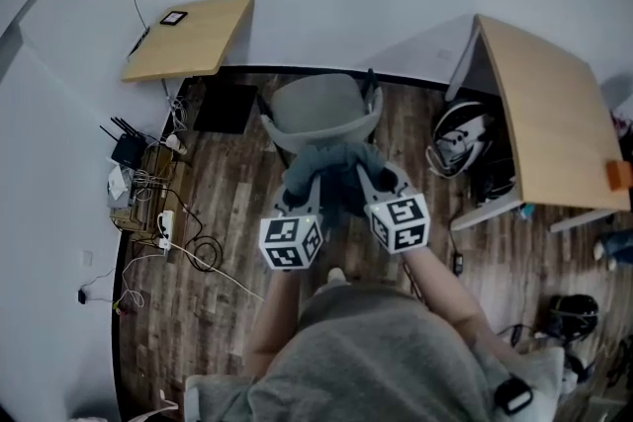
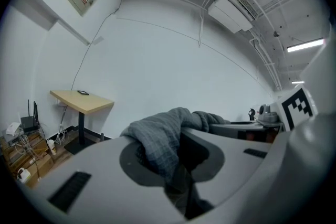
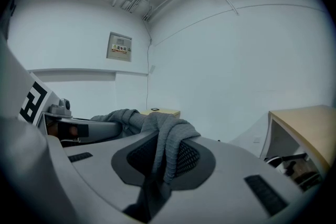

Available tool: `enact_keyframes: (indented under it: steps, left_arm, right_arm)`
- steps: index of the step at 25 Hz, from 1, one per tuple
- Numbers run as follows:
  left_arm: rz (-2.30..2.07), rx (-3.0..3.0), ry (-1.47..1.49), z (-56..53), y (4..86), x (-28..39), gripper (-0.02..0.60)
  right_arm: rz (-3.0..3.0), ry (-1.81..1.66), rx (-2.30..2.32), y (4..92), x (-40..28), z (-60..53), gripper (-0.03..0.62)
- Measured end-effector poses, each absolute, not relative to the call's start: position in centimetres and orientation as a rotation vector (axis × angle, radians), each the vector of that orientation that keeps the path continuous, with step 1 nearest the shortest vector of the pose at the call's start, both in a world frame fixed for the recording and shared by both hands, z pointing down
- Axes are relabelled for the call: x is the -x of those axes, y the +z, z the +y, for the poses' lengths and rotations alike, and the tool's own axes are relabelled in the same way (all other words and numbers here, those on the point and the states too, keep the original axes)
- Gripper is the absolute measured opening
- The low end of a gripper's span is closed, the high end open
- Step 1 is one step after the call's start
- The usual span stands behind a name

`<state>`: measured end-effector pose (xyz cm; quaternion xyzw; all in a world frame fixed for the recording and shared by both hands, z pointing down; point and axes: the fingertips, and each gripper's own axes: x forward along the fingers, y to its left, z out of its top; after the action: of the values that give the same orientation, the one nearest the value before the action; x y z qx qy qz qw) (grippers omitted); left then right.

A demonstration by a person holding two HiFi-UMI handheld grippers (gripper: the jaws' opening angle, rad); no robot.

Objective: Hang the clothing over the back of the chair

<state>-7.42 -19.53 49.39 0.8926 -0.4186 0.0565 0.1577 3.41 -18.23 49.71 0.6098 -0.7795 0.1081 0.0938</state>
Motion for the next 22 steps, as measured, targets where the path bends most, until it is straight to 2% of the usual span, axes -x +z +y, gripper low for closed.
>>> enact_keyframes:
  steps: [22]
  left_arm:
    - [-1.194, -2.537, 0.212, -29.2, 51.4, 3.7, 0.057]
  right_arm:
    - [-2.272, 0.332, -1.770, 51.5, -7.2, -27.9, 0.049]
